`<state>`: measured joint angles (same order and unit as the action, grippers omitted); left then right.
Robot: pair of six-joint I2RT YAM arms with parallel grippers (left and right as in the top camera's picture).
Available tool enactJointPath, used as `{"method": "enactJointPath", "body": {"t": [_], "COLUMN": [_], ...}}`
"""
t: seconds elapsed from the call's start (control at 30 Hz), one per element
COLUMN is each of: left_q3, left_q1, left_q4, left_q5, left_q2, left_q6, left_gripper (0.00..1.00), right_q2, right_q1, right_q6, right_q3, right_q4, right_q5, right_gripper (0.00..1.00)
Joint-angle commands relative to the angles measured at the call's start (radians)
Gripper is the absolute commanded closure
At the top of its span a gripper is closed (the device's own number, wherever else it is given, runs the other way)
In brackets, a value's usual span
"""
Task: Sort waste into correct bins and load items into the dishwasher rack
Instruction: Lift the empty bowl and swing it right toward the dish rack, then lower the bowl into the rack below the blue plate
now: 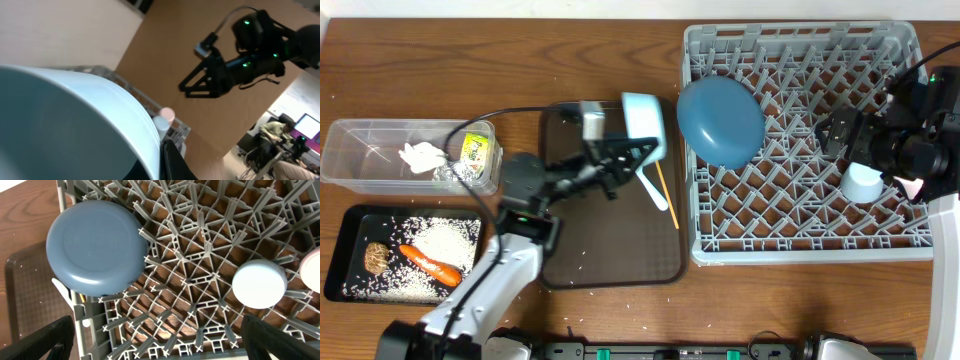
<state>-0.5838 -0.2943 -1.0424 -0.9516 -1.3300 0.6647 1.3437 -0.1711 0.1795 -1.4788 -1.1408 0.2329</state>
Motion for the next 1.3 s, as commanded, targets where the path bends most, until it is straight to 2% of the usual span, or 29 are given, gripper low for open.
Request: {"method": "enactJointPath", "body": {"t": [0.0,0.13,0.3,0.37,0.7,1.27], "left_q3": [-0.010,-0.010,-0.027,-0.048,-0.091,-0.090], "left_q1": [-0.105,-0.216,-0.344,-0.383,-0.526,-0.532], "left_q4": [-0.038,-0.066,-0.315,-0.359,-0.355,-0.351], "left_q5": [0.165,0.266,0.291,0.291,0.350,0.297], "left_q2": [-0.043,-0.130,-0.267,-0.303,-0.402,-0.487], "left_q6": [0.002,-0.001,-0.001,0.000,0.011,0.018], "left_gripper": [0.94,0.94,0.94,0.94,0.94,0.94], "right_q2": [0.003,0.003,0.003,0.003,0.003,0.003], "right_q1": [0.009,0.009,0.009,0.009,0.009,0.009], "right_q6": [0.015,0.015,0.015,0.015,0.014,0.014], "right_q3": [-0.003,-0.003,-0.003,-0.003,-0.003,-0.003], "right_q4": [0.000,-0.001,-0.001,-0.001,-0.017,-0.035], "right_q5": [0.007,0.007,0.007,0.007,0.007,0.007], "right_gripper": [0.01,0.01,0.01,0.01,0.01,0.01]}}
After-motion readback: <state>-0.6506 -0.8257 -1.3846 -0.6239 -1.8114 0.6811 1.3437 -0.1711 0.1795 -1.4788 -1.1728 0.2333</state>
